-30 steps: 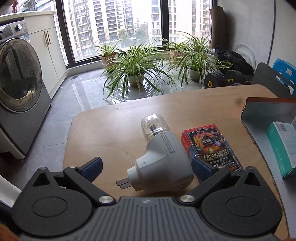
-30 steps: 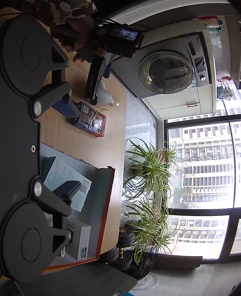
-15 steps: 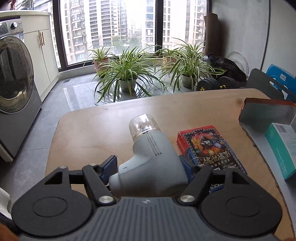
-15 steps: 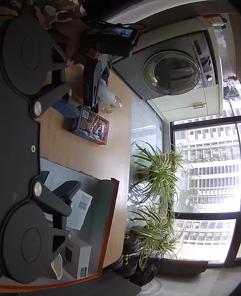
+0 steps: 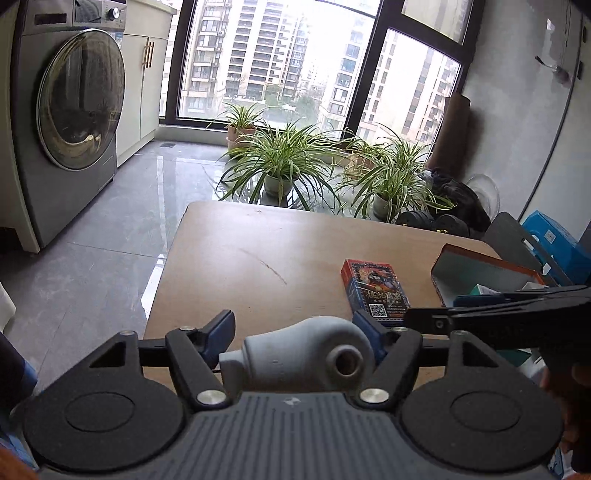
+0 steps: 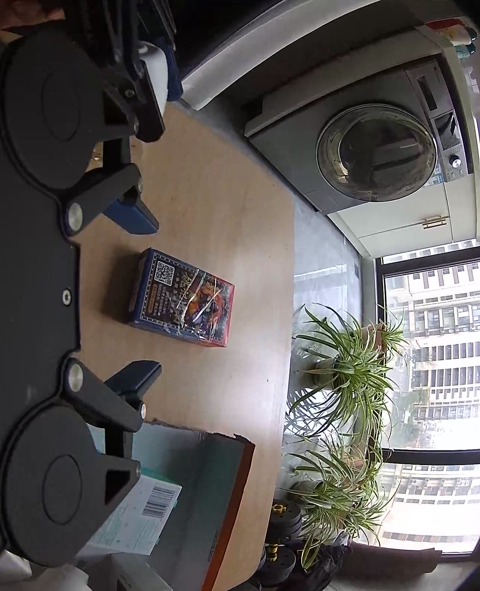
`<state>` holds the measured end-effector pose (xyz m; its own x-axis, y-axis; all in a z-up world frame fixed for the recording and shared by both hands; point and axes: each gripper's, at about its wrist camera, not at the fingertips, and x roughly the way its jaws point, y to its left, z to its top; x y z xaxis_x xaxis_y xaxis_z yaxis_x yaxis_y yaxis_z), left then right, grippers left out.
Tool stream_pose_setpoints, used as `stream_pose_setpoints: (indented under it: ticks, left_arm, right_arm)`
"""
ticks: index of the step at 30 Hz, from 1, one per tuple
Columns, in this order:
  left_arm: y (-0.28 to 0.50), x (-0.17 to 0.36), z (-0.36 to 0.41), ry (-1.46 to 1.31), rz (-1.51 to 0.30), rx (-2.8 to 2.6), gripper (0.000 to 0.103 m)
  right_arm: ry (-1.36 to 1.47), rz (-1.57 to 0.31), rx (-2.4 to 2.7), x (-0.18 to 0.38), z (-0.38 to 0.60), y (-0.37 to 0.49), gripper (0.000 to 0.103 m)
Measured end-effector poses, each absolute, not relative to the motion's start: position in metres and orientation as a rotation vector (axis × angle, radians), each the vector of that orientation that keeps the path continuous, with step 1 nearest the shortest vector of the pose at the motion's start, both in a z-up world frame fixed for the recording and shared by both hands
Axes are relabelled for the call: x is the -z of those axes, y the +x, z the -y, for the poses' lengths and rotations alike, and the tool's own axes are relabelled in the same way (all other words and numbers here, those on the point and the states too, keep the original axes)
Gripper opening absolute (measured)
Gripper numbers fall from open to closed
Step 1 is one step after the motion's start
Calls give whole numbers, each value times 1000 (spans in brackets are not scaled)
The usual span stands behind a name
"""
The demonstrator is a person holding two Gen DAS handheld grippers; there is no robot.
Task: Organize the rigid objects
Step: 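Grasp the white plug-in light with the left tool while the right grasps the red card box, then carry the plug-in light and red card box over the tray with both tools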
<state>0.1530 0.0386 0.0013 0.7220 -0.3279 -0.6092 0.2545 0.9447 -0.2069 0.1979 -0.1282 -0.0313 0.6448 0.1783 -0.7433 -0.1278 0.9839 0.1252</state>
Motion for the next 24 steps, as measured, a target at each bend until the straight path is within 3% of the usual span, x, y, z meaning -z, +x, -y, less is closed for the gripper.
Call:
stream_pose_setpoints:
  ticks: [10,12,13,24]
  left_arm:
    - [161,-1,-45,-213,-651,322,71]
    - [164,0,-44,-228,-652,323,71]
    - [165,0,-43,-230,-650,322,71]
    - [157,-8,-32,-220,-618,339,71]
  right_arm:
    - [-8,-914,-59,65,98,252,92]
    - [-19,-882,-45,63,96,252,73]
    - [-16,-878,-58,62,96,251,71]
    - [40,-759,-109,14,123,180,71]
